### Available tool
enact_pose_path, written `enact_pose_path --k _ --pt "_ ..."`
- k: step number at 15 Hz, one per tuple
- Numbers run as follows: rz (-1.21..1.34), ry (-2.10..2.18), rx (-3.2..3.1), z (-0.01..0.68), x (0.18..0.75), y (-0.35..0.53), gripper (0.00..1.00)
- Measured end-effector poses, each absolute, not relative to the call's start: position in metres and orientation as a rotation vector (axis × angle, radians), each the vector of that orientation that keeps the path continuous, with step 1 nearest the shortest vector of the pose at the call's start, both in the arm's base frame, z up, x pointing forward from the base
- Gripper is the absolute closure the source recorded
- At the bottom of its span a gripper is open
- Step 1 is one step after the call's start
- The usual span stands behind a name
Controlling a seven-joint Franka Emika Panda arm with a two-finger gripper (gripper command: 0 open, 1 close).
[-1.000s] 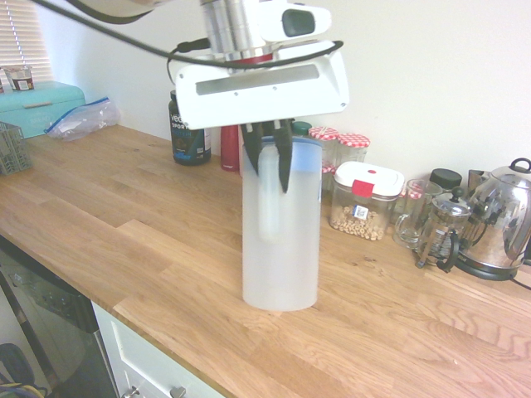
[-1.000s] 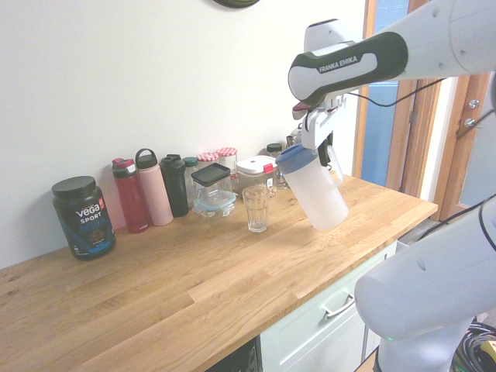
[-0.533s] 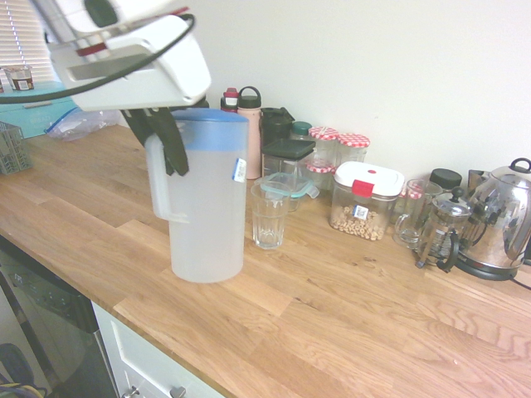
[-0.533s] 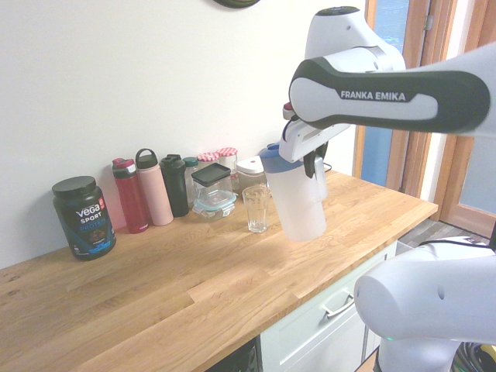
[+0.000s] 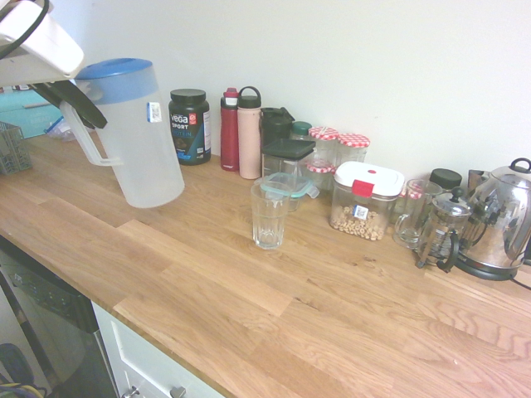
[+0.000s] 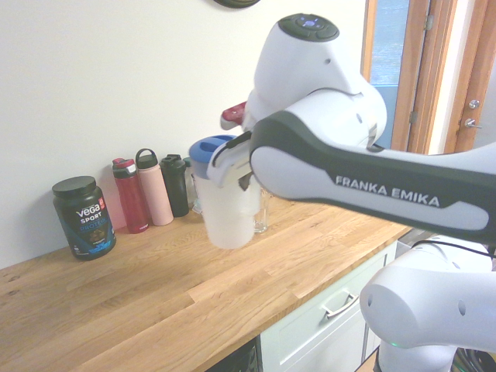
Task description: Pour me some water
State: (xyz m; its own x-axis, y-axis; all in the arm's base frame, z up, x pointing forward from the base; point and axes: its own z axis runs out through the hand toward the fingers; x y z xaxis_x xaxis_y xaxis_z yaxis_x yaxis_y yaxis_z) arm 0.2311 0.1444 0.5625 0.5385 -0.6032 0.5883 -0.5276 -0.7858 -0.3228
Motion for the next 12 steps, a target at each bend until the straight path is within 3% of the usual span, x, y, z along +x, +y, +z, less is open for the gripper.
enact_pose_path --k 12 --pt "-0.927 1.003 -2.700 0.506 0.362 0.233 1.00"
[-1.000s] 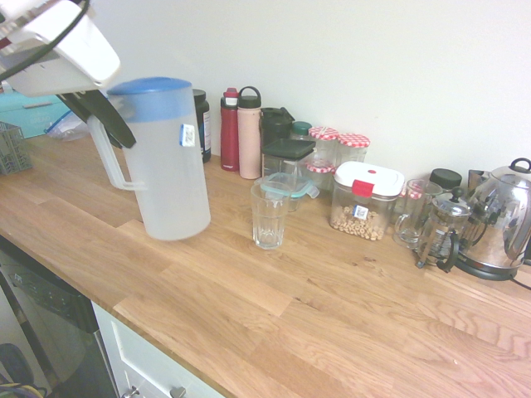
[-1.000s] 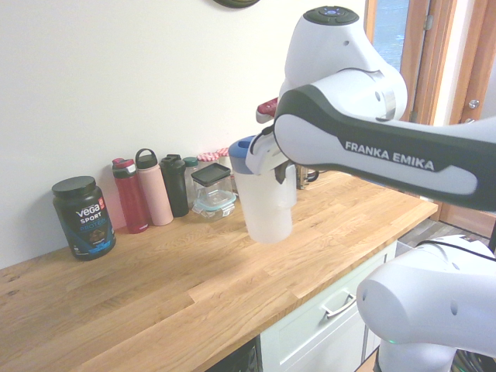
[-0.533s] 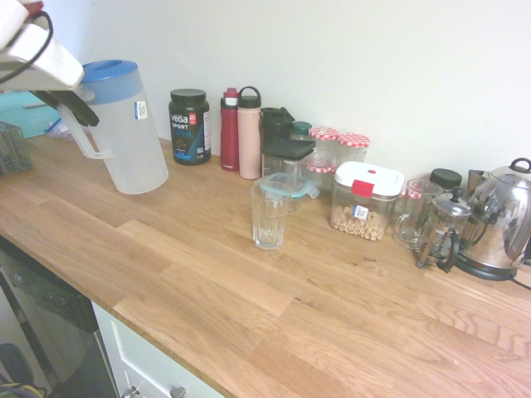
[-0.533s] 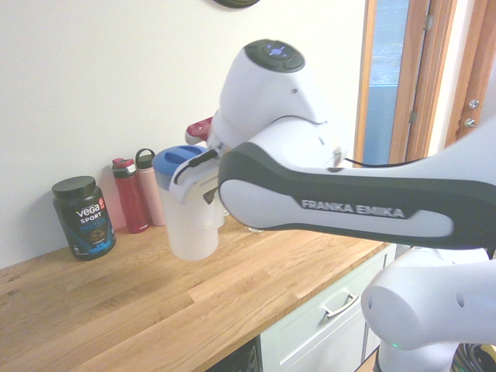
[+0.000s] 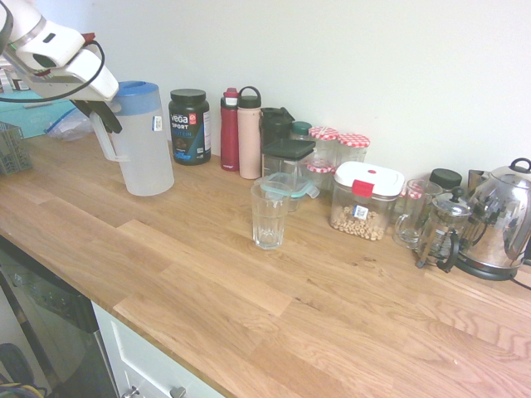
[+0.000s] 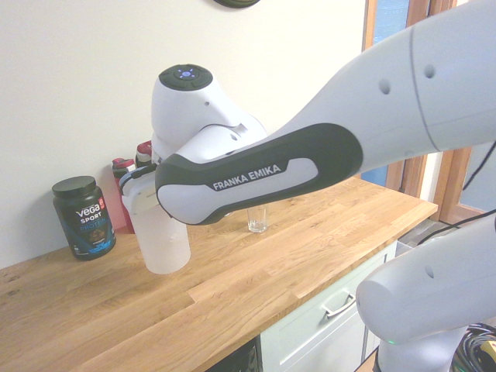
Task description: Pour me some water
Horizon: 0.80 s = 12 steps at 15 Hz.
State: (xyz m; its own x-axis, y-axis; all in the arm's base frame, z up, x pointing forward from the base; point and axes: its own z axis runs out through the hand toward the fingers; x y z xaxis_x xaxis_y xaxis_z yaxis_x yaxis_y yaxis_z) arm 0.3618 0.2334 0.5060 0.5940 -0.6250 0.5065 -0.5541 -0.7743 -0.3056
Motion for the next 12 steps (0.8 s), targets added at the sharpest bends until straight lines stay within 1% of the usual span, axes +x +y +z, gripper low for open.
enact_pose_path --k 7,12 --pt "-0.906 1.088 -2.656 0.477 0.397 0.229 1.00" --pt "-0.891 1.116 -2.645 0.471 0.403 0.222 1.00"
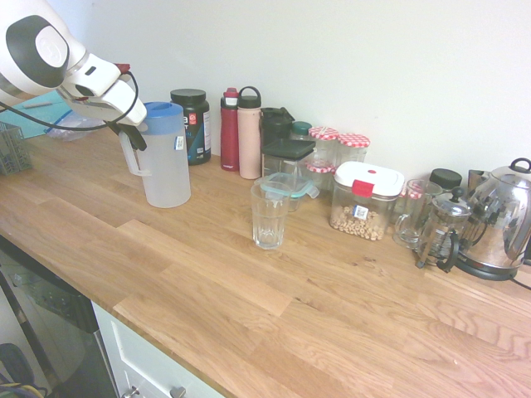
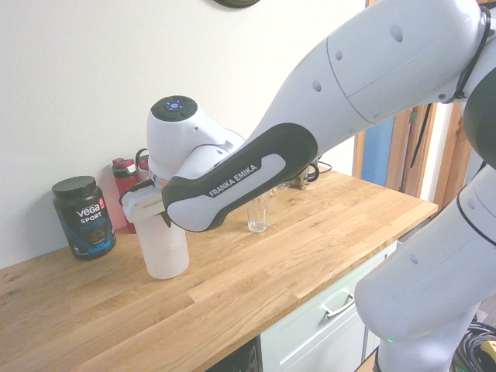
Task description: Pour me some water
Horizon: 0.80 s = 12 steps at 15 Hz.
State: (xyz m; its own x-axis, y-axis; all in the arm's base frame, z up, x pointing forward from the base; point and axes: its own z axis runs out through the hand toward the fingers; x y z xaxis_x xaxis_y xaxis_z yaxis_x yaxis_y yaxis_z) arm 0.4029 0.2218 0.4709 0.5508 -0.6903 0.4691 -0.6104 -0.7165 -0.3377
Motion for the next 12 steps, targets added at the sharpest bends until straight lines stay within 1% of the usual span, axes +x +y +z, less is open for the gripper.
enact_pose_path --k 1,2,12 --pt "-0.892 1.118 -2.643 0.4704 0.4022 0.2234 1.00" --pt "-0.894 1.116 -2.643 0.4699 0.4011 0.2252 0.00" --pt "-0.917 1.132 -2.634 0.4693 0.3965 0.2285 0.00"
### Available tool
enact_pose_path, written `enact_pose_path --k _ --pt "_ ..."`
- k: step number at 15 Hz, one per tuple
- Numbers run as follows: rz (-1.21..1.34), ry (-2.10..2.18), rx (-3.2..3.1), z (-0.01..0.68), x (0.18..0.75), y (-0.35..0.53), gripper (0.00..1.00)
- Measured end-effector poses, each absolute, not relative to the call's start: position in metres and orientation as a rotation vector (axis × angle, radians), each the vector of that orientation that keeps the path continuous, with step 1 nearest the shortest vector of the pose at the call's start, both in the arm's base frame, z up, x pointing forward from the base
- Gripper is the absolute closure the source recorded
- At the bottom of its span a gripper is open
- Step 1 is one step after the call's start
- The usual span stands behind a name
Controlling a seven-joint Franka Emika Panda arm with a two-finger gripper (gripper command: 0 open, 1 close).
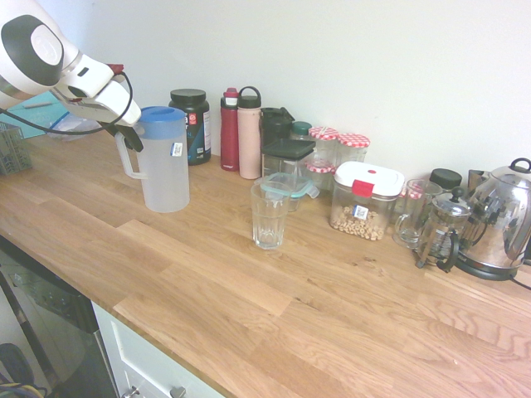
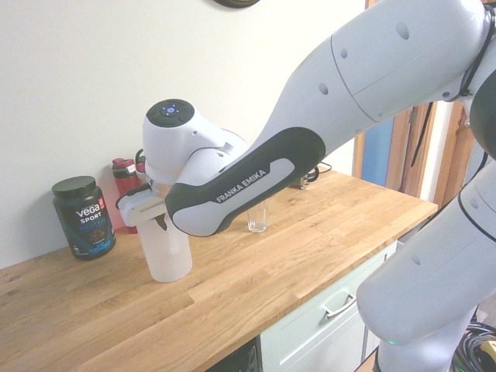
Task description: Pour me some water
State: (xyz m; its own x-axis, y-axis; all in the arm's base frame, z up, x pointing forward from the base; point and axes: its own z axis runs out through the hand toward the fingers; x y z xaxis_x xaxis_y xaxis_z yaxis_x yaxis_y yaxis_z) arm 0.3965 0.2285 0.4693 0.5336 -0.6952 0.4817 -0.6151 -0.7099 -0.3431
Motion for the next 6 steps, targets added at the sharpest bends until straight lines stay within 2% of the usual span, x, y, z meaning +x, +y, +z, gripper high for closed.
enact_pose_path --k 4,6 --pt "-0.859 1.144 -2.697 0.483 0.371 0.236 0.00" --pt "-0.674 1.119 -2.807 0.493 0.340 0.239 0.00"
